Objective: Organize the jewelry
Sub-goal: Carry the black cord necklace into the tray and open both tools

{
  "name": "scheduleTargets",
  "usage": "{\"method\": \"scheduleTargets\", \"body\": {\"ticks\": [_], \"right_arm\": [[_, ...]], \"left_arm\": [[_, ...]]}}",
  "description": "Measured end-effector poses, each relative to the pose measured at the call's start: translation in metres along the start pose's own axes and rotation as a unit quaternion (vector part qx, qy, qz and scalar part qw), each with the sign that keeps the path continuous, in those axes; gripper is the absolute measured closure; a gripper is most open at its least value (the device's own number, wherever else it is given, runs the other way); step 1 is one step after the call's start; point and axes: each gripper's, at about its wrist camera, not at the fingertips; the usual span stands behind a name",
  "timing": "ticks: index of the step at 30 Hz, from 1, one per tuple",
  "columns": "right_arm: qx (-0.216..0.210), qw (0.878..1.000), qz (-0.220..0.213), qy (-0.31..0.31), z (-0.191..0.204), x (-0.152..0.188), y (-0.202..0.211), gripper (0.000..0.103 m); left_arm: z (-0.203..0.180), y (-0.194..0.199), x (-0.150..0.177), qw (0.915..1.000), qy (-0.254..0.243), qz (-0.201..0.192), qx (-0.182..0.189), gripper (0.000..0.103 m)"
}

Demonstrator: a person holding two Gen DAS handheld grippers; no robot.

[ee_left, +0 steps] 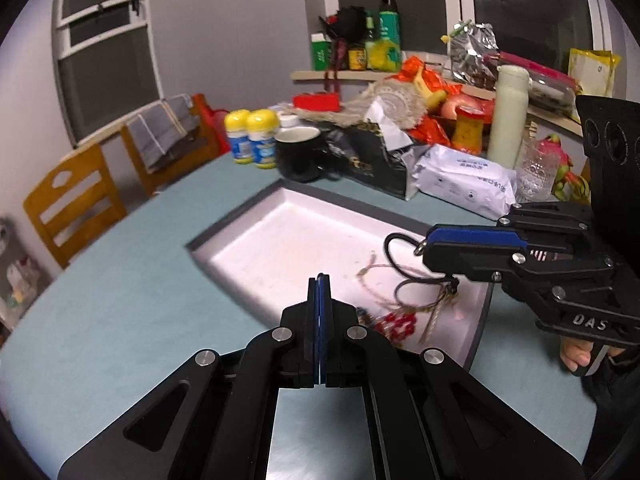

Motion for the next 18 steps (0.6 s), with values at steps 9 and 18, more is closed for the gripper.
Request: {"method": "scheduleTargets", "body": {"ticks": [9, 18], "right_arm": [[0.01, 0.998, 0.058, -0.029, -0.032, 0.017, -0.017, 0.092], [0.008, 0.997, 0.074, -0.019, -0.025, 0.023, -0.026, 0.092]], "left_arm": [[-0.031, -0.044, -0.004, 0.9987, -0.017, 0.045, 0.017, 0.103], [-0.042, -0.057, 0.005, 0.9963, -0.033, 0.078, 0.018, 0.103]]}}
Point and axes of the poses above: each gripper's, at about its wrist camera, not at the fingertips, and y roughly against the way its jaws point, z to its left, x to its underside, and after that the axes turned 1 degree about y, right-handed
